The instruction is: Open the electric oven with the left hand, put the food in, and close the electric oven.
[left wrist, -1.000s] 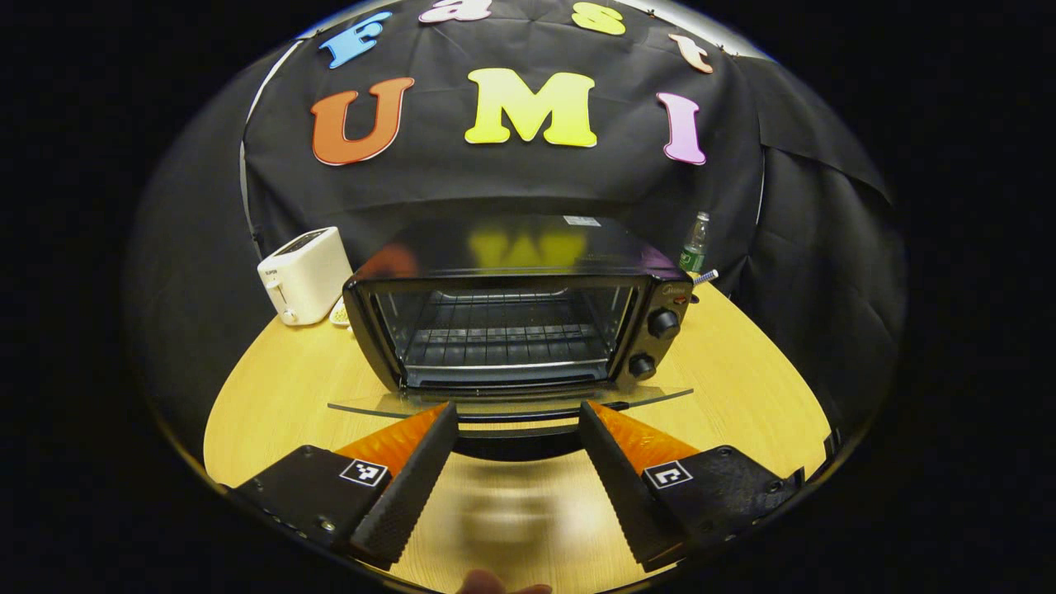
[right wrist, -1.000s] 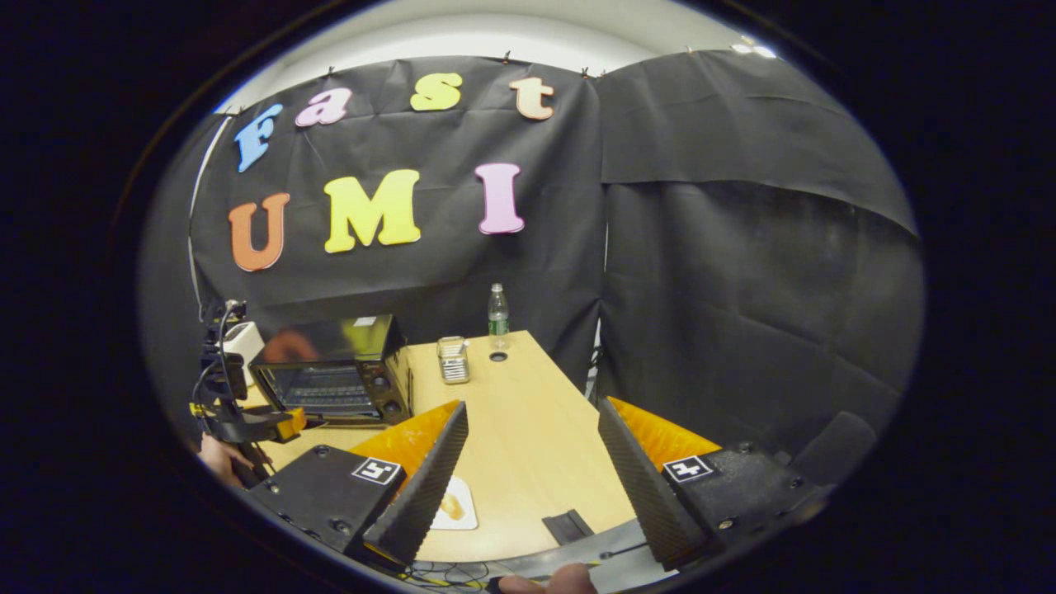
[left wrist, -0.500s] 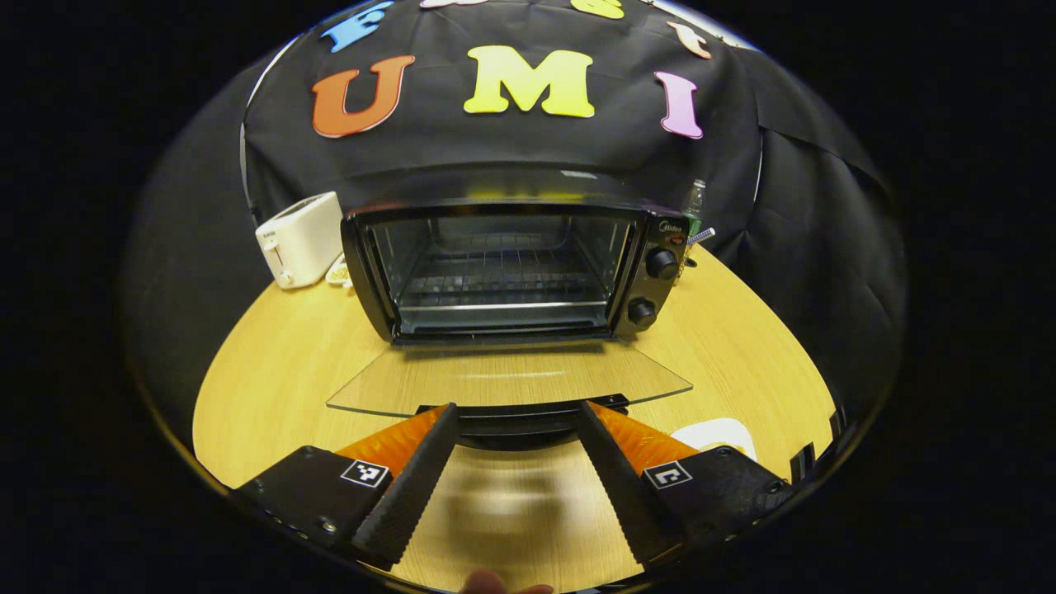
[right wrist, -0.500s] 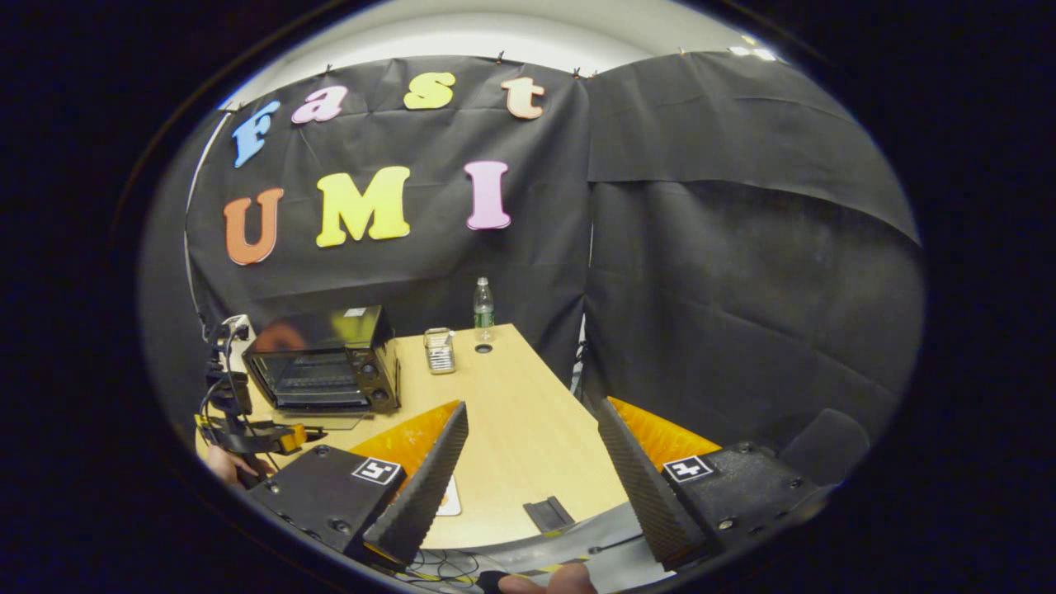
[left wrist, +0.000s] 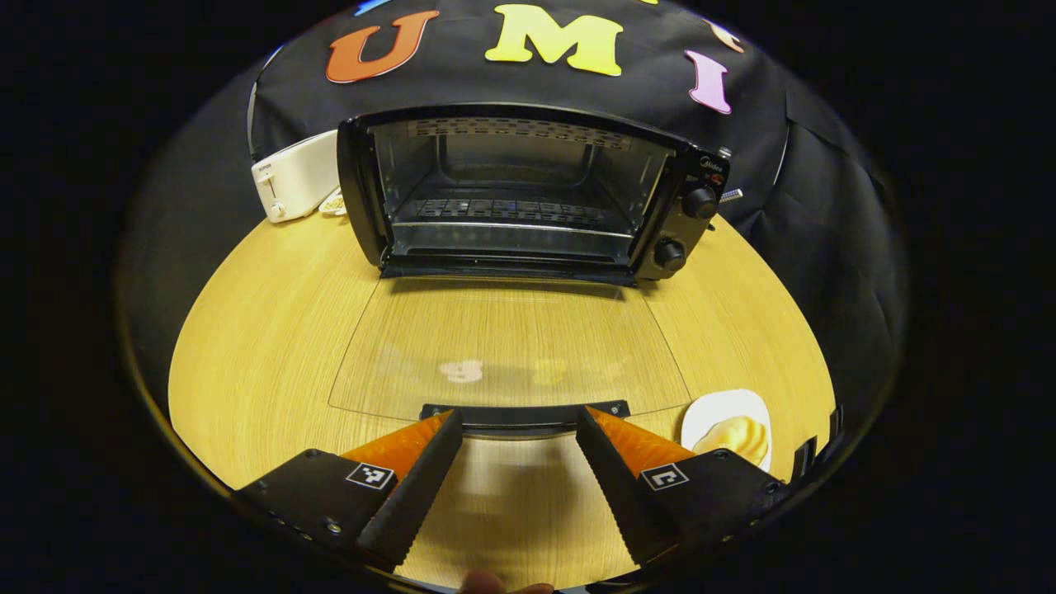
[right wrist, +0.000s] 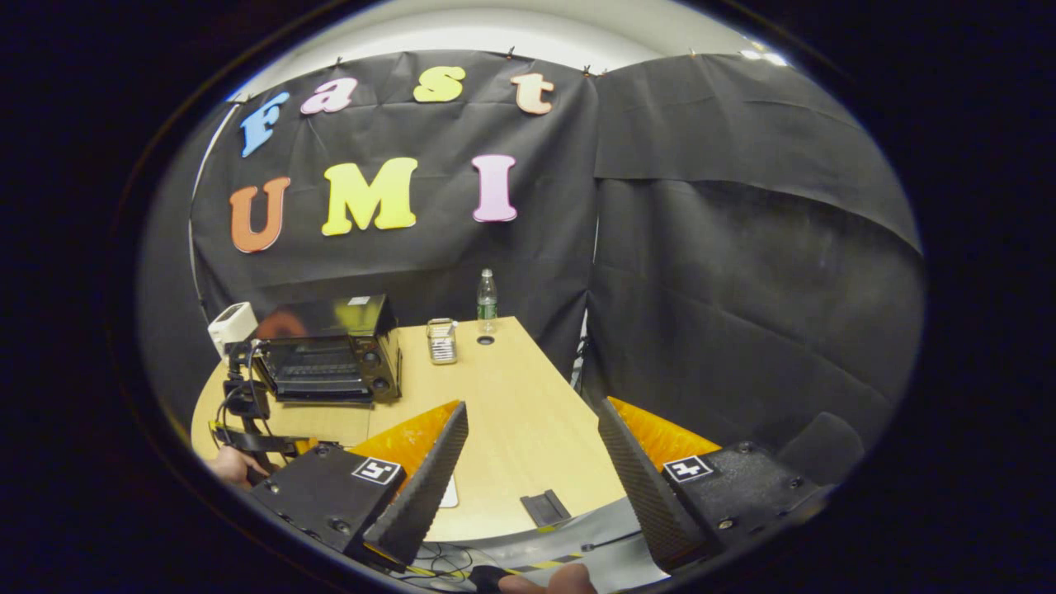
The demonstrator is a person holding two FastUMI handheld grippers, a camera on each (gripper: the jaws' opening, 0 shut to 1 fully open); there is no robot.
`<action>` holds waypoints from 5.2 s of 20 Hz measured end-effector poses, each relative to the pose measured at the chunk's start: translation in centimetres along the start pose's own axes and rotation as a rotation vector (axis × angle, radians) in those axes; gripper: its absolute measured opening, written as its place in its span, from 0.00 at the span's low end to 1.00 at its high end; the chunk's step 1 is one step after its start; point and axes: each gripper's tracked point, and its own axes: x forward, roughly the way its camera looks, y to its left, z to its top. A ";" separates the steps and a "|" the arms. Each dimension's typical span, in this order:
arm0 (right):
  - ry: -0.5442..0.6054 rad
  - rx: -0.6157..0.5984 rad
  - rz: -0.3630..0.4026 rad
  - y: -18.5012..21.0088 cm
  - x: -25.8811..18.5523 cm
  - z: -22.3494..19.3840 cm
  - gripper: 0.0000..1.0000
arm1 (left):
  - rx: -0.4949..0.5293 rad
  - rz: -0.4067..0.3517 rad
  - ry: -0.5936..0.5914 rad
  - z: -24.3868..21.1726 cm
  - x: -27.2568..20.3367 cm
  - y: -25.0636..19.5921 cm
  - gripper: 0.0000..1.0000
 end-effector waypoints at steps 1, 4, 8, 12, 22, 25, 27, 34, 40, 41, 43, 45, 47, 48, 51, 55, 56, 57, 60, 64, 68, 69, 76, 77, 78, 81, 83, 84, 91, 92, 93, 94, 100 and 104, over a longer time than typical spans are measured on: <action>0.003 -0.003 0.002 0.1 -0.1 -0.1 0.97 | 0.003 0.003 0.001 0.0 0.1 0.1 0.93; 0.007 -0.018 0.013 0.6 -0.5 -0.2 0.97 | 0.025 -0.002 -0.020 0.2 -0.3 -0.1 0.93; 0.006 -0.008 0.038 1.6 -1.2 -0.3 0.97 | 0.014 -0.027 -0.035 0.4 -1.5 -0.2 0.93; 0.035 0.002 0.075 3.1 -1.6 -1.5 0.98 | 0.028 -0.064 -0.079 1.0 -3.8 -0.4 0.94; 0.164 -0.147 0.352 11.4 0.8 -8.6 0.97 | 0.035 -0.130 -0.252 0.3 -17.8 -0.4 0.93; 0.207 -0.261 0.476 13.8 3.8 -11.7 0.98 | 0.008 -0.041 -0.314 0.5 -21.9 1.8 0.93; 0.255 -0.312 0.538 14.8 6.1 -14.2 0.98 | -0.010 0.027 -0.335 0.4 -24.0 2.8 0.93; 0.422 -0.391 0.665 15.8 13.6 -21.2 0.97 | -0.161 0.153 -0.304 0.1 -24.4 2.8 0.93; 0.487 -0.479 0.749 16.8 17.3 -24.3 0.82 | -0.208 0.244 -0.258 0.3 -24.2 2.9 0.93; 0.496 -0.486 0.752 16.8 17.7 -24.7 0.82 | -0.206 0.249 -0.259 0.5 -24.3 2.8 0.93; 0.513 -0.481 0.765 17.0 17.9 -25.2 0.78 | -0.197 0.258 -0.264 1.1 -24.2 2.6 0.93; 0.501 -0.483 0.758 17.1 18.3 -25.1 0.70 | -0.187 0.257 -0.270 1.7 -24.0 2.3 0.93; 0.501 -0.467 0.746 17.0 18.6 -25.0 0.66 | -0.179 0.247 -0.275 2.2 -23.9 2.0 0.93; 0.507 -0.453 0.741 17.1 18.6 -25.0 0.59 | -0.174 0.243 -0.278 2.5 -23.9 1.9 0.93; 0.534 -0.391 0.733 17.1 18.1 -24.8 0.41 | -0.163 0.222 -0.287 3.2 -23.6 1.8 0.93; 0.520 -0.298 0.691 17.0 16.5 -23.1 0.30 | -0.151 0.186 -0.304 4.0 -23.5 2.4 0.93; 0.515 -0.264 0.679 17.1 15.9 -22.5 0.28 | -0.145 0.173 -0.311 4.3 -23.4 2.7 0.93; 0.512 -0.228 0.660 17.4 15.3 -21.9 0.28 | -0.136 0.159 -0.322 4.6 -23.5 3.0 0.93; 0.494 -0.075 0.600 19.1 13.2 -19.8 0.27 | -0.111 0.106 -0.343 5.9 -23.4 4.3 0.93; 0.423 0.080 0.537 23.1 10.9 -16.9 0.27 | -0.071 0.045 -0.360 6.9 -24.0 7.6 0.93; 0.350 0.261 0.476 28.4 10.9 -14.3 0.27 | -0.034 0.021 -0.364 7.2 -24.7 11.6 0.93; 0.336 0.308 0.462 30.1 11.4 -13.6 0.27 | -0.030 0.018 -0.362 7.1 -25.0 12.6 0.93; 0.253 0.529 0.395 41.3 19.3 -10.2 0.27 | -0.005 0.069 -0.315 5.9 -26.5 19.4 0.93; 0.251 0.547 0.385 42.4 20.5 -10.1 0.27 | -0.003 0.079 -0.309 5.6 -26.5 20.1 0.93; 0.244 0.569 0.373 43.4 21.6 -9.8 0.27 | -0.002 0.087 -0.304 5.3 -26.7 20.7 0.93; 0.219 0.604 0.336 45.4 24.6 -9.0 0.27 | -0.004 0.119 -0.294 5.1 -26.8 22.4 0.93; 0.199 0.632 0.329 46.8 26.4 -8.5 0.27 | -0.013 0.136 -0.281 4.6 -26.7 23.3 0.93; 0.188 0.643 0.330 47.6 27.3 -8.2 0.27 | -0.014 0.147 -0.274 4.3 -26.6 23.8 0.93; 0.140 0.705 0.307 49.5 30.5 -8.3 0.29 | -0.001 0.160 -0.257 3.6 -26.9 25.0 0.93; 0.135 0.707 0.310 49.5 30.4 -8.3 0.34 | -0.003 0.156 -0.258 3.5 -27.0 24.9 0.93; 0.136 0.694 0.301 49.4 30.4 -8.5 0.35 | -0.004 0.150 -0.258 3.3 -26.9 24.7 0.93; 0.139 0.680 0.297 49.2 30.2 -8.4 0.41 | -0.003 0.145 -0.259 3.4 -26.9 24.5 0.93; 0.125 0.555 0.343 49.1 29.0 -7.6 0.85 | -0.008 0.095 -0.274 3.3 -27.4 21.8 0.93; 0.121 0.487 0.372 47.8 26.5 -8.1 0.95 | -0.026 0.079 -0.291 3.9 -27.7 20.0 0.93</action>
